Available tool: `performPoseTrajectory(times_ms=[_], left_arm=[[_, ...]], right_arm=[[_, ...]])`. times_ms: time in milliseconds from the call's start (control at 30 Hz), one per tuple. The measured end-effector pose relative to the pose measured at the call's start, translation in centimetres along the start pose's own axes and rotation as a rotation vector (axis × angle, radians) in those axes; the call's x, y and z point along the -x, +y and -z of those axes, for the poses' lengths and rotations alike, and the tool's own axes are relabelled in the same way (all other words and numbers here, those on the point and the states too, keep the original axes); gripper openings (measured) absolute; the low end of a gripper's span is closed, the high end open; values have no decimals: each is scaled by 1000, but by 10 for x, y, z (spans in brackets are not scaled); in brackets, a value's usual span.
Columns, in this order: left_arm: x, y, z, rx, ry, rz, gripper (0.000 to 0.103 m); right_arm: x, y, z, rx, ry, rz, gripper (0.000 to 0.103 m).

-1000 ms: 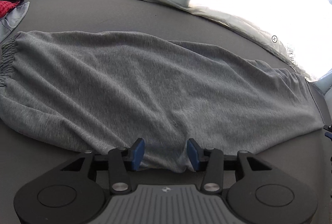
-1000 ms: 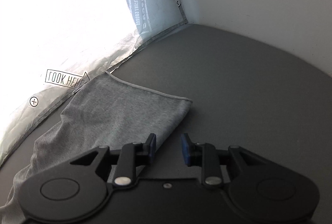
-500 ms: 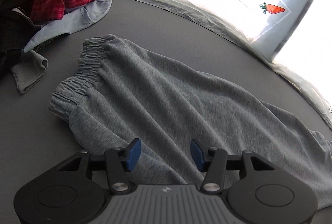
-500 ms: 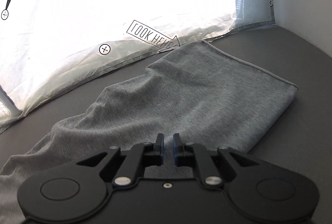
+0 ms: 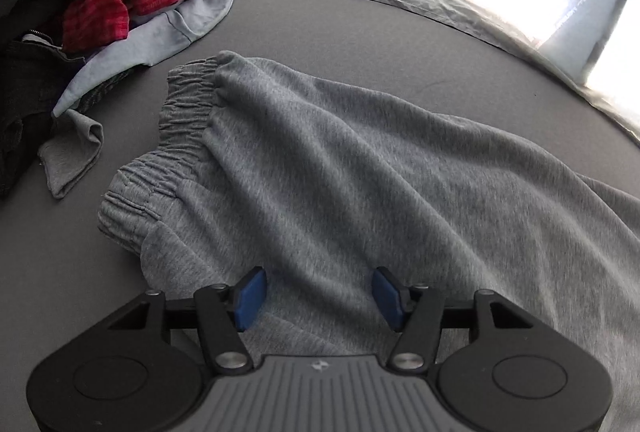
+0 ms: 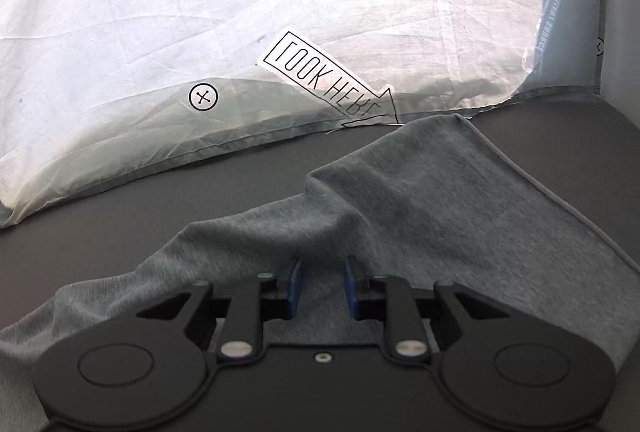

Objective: Fold clothes

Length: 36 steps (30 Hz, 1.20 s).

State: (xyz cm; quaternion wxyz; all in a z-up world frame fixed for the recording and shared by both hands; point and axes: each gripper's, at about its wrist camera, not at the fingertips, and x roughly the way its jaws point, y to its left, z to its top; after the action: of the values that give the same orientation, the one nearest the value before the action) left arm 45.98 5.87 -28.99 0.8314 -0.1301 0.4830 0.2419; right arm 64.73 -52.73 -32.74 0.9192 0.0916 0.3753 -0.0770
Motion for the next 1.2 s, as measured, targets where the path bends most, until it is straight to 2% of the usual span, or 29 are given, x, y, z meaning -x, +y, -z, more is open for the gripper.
performPoseTrajectory(times_ms=[133,233,267,400,500,600,667,733,800,867,967,1000,1100,1200], left_arm=[[0,0,1,18,0,-4,64],[3,0,4,25,0,-1,65],[4,1,5,23,0,3,65],[11,4,14,21,-3,29,67],[18,10,24,20,-10,59,68],[27,22,33,48,-26,101,70],[33,32,38,79,-43,126,75],[40,44,44,107,-64,140,79],[46,56,50,130,-77,152,79],[49,67,55,152,-83,168,79],[48,84,56,177,-80,179,80],[47,89,55,187,-80,183,80],[44,104,50,210,-89,193,81],[38,113,39,213,-109,207,81]], right_arm=[[-1,-26,-10,-78,16,-14,6],[8,-32,-8,-105,19,97,30],[14,-34,-6,-129,19,95,30],[44,-41,16,-267,29,25,30],[69,-38,45,-380,47,-32,36],[93,-31,81,-558,58,-135,41],[104,-23,108,-699,82,-230,46],[112,-9,137,-845,105,-348,42],[115,11,163,-944,148,-454,32],[117,34,184,-1007,188,-529,22],[116,69,210,-1082,253,-600,16],[116,80,216,-1093,275,-606,16],[116,119,220,-1008,333,-624,14],[116,149,216,-959,351,-642,14]])
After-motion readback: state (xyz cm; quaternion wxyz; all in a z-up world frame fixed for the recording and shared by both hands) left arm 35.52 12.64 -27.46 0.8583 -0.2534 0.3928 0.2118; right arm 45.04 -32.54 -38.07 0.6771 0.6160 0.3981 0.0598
